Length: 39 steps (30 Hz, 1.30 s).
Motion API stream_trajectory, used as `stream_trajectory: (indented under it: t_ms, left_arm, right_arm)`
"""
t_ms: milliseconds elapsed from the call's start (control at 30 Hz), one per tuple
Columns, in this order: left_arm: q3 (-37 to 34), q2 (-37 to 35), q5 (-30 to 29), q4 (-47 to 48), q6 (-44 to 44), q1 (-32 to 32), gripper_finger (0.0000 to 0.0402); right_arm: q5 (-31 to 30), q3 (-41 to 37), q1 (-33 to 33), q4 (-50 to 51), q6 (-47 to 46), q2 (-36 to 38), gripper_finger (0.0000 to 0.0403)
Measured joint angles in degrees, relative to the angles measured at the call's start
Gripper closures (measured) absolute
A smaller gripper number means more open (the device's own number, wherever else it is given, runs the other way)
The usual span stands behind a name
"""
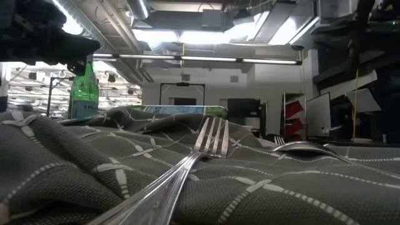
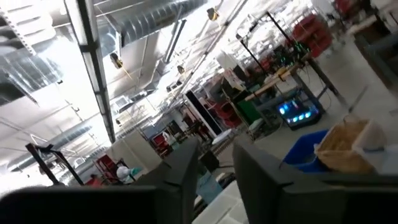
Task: Sort silverware
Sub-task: Put the silver spoon into the silverware tray
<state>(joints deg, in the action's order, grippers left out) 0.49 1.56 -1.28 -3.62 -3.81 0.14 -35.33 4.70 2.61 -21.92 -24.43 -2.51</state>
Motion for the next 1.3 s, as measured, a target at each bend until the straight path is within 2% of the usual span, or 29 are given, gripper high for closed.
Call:
stream_trajectory:
  t_ms: [133, 300, 533, 667, 733, 1000, 1200, 1300]
  left_arm:
    - [0.00, 0.02, -2.10, -0.02, 0.00, 0.00, 0.0402]
    - [0.00, 0.04, -3.95, -0.06, -0.67, 0.00, 0.0402]
    - [0.00, 0.04, -4.38, -0.05, -3.75, 0.00, 0.0402]
    - [0.00, 0.04, -4.60, -0.07, -3.52, 0.00, 0.0402]
    - [0.00, 0.04, -4.93, -0.02, -3.52, 0.00, 0.0401]
    - [0.00, 0.04, -4.98, -0.04, -3.52, 0.00, 0.0402]
    - [0.00, 0.04, -4.98, -0.04, -3.78, 0.00, 0.0402]
    - [0.00, 0.04, -4.98, -0.03, -3.46, 0.00, 0.0402]
  right_arm:
    - [-0.72, 5.08, 0.00, 5.49, 3.75, -0.99, 0.0283]
    - [-7.24, 13.77, 0.00, 17.36, 0.52, -5.69, 0.0283]
    - [-14.14, 27.11, -0.01, 31.84, -1.14, -19.02, 0.0283]
    - [-18.57, 34.72, -1.14, 40.28, -7.74, -26.41, 0.0283]
    - [-18.30, 38.43, -2.84, 44.81, -11.21, -29.35, 0.0283]
    - [-7.67, 47.51, -14.22, 59.26, -20.20, -40.83, 0.0283]
    - [9.16, 48.25, -27.50, 65.33, -27.54, -49.54, 0.0283]
    - [16.27, 48.25, -33.81, 68.44, -28.24, -54.32, 0.0283]
